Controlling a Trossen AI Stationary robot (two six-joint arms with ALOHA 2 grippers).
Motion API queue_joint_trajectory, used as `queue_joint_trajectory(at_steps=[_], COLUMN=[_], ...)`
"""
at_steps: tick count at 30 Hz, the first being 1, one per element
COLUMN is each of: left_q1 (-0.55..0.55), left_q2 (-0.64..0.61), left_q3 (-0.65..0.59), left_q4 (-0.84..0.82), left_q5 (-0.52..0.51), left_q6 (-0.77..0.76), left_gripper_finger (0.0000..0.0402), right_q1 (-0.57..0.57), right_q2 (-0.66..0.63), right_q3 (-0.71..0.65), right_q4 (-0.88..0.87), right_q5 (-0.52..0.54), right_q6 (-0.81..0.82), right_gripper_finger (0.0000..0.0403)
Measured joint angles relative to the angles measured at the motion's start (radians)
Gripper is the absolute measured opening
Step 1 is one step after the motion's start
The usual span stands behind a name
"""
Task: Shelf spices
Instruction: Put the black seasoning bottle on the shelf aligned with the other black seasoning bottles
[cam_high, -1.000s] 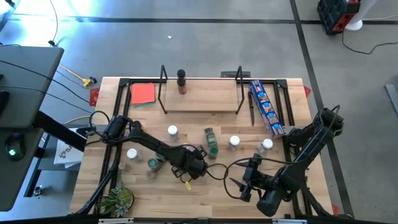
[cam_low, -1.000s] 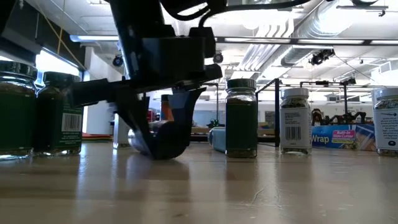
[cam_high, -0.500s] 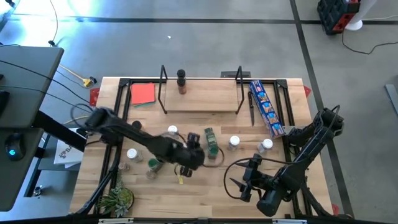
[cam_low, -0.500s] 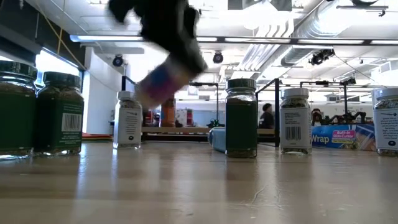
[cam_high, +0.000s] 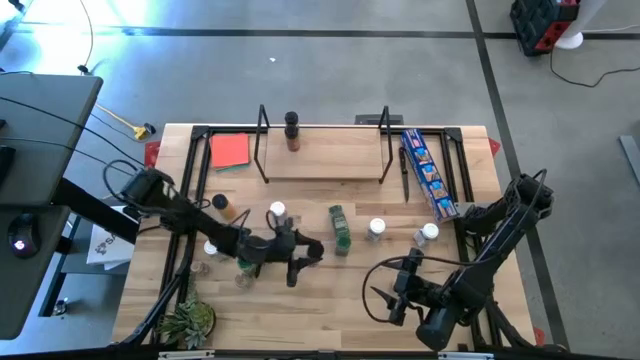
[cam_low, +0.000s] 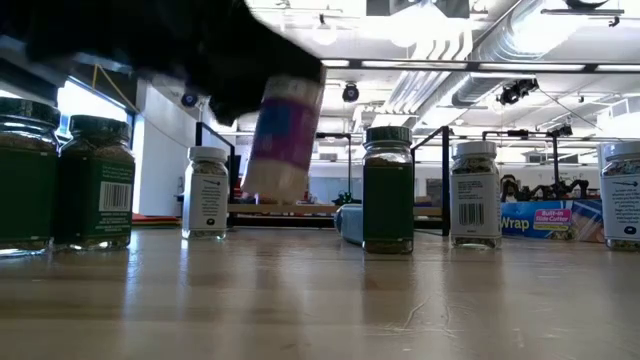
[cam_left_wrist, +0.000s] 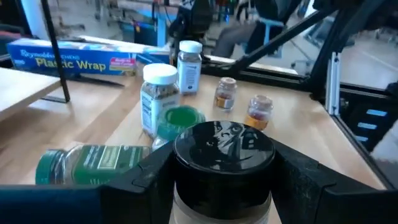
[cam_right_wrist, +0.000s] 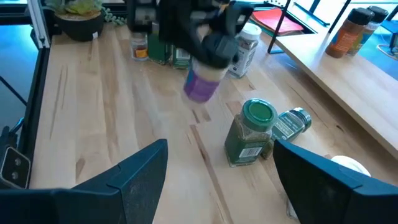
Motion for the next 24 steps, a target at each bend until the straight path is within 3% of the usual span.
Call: queue_joint_trajectory(at_steps=[3, 7, 10, 16, 24], left_q1=[-0.017, -0.02, -0.02, -0.018, -0.019], left_q2=[0.074, 0.155, 0.166, 0.164, 0.162], left_q3=[-0.013, 0.006, 0.021, 0.023, 0.022], left_q4=[0.149, 0.226, 0.214, 0.193, 0.191], left_q5=[-0.039, -0.043, -0.044, -0.044, -0.039], left_q6=[0.046, 0.062, 0.065, 0.087, 0.097], left_gripper_finger=[0.0197, 0.0197, 0.02, 0.0258, 0.0268], right_q1=[-0.008, -0.009, -0.009, -0.009, -0.009], right_q2=[0.0, 0.0, 0.0, 0.0, 0.0], right_q3=[0.0, 0.0, 0.0, 0.0, 0.0], right_q4=[-0.001, -0.001, 0.002, 0.008, 0.008], right_q5=[0.007, 0.008, 0.008, 0.008, 0.008], right_q6=[0.0, 0.0, 0.0, 0.001, 0.001], right_gripper_finger=[0.0287, 0.0287, 0.0287, 0.0287, 0.0287])
